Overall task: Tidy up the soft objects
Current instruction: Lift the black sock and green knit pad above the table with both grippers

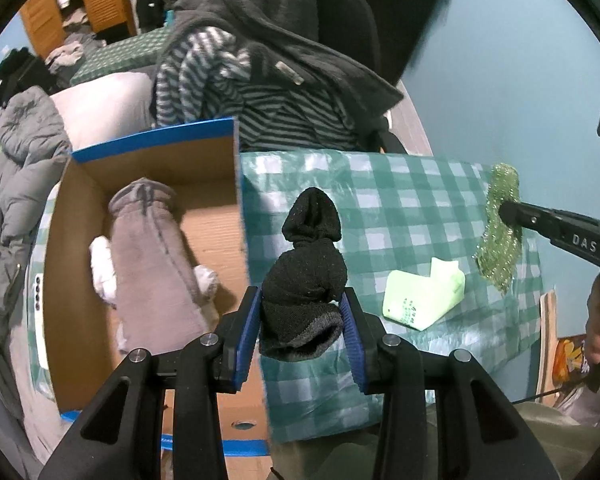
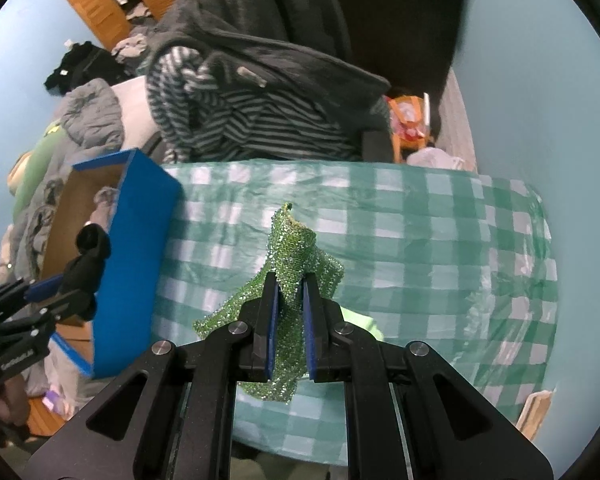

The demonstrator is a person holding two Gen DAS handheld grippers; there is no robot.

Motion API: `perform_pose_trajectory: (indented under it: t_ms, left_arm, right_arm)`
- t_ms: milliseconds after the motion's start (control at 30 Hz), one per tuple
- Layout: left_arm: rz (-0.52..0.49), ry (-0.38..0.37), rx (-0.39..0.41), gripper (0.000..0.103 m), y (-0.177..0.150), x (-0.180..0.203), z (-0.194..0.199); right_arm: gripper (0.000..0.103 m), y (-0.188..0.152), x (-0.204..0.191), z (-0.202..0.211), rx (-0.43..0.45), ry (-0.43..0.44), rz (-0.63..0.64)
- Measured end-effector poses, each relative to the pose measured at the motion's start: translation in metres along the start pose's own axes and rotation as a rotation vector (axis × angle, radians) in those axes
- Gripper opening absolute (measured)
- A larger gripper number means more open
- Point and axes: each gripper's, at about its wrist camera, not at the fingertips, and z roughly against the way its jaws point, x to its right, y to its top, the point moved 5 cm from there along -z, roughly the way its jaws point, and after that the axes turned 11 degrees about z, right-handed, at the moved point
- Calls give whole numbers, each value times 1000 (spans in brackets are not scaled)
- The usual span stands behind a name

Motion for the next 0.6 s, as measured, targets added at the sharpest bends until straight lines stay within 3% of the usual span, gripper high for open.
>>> perform_pose_trajectory:
  t_ms: [600]
  left_arm:
    - [164, 34, 71, 40, 8, -73, 34]
  right_arm:
    - [9, 46, -88, 7, 43, 100, 168]
